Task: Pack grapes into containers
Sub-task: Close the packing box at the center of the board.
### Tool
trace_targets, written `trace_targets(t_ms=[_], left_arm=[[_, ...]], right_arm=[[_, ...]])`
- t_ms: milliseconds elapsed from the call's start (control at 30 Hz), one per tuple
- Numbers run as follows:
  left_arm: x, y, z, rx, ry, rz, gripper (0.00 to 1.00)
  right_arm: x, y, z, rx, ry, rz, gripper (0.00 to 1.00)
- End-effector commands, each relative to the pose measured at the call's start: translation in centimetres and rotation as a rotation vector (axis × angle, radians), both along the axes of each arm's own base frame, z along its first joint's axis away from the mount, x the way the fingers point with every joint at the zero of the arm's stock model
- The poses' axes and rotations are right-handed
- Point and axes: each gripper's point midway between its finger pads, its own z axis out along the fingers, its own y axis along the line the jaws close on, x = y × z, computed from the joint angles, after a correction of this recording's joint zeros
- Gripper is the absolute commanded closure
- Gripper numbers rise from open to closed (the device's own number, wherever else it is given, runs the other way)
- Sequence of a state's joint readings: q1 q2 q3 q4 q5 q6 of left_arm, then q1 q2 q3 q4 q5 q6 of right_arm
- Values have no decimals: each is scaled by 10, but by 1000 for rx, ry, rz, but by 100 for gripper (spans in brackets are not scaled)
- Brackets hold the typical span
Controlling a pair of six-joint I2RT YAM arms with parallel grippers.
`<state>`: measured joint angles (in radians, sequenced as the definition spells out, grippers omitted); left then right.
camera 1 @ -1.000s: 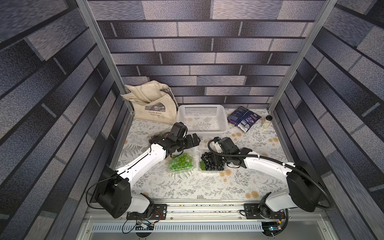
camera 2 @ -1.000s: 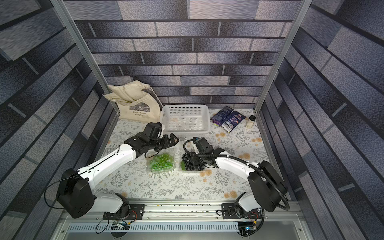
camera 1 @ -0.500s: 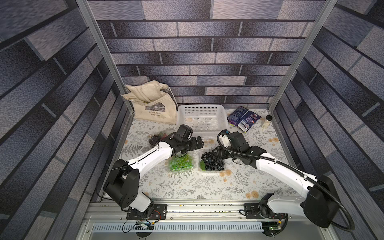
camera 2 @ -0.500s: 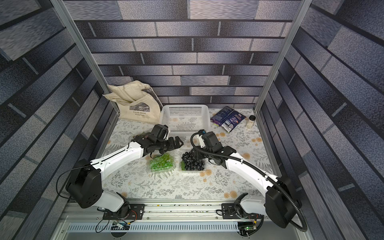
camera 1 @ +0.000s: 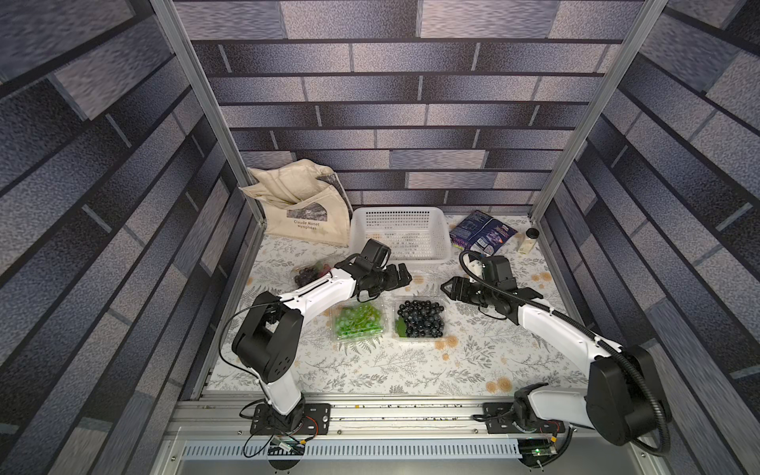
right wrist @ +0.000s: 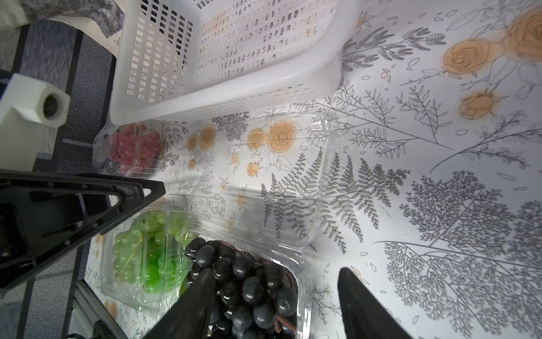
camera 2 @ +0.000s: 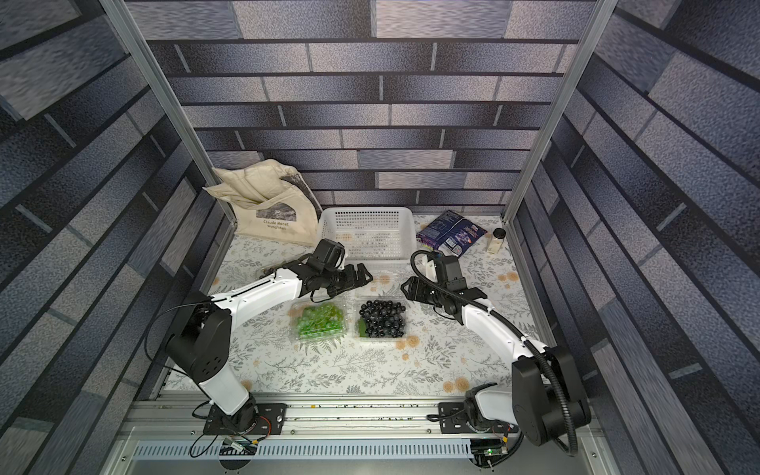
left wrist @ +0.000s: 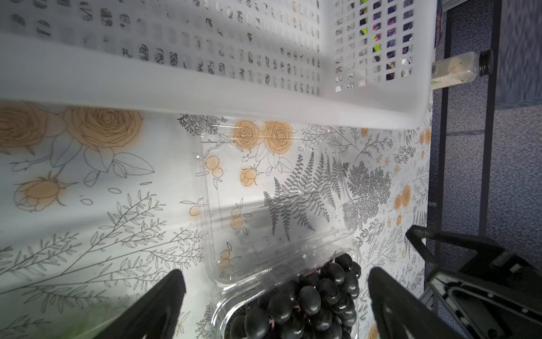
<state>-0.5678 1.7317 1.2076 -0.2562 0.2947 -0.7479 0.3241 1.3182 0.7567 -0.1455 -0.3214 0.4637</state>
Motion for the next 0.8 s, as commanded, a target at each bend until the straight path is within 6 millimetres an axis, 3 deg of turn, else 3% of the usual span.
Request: trace_targets(t_ms=[0,300,767], left_arm=[[13,-6,3,-21,-8,-18,1],[32,-1,-19,-21,43,-5,1],[39,-11,-38,-13,96,-36,1]], right_arm=[[10,5,-1,68,-14,0,31],[31,4,-27,76,2,-30,29],[53,10,-49,120,7,-14,29]])
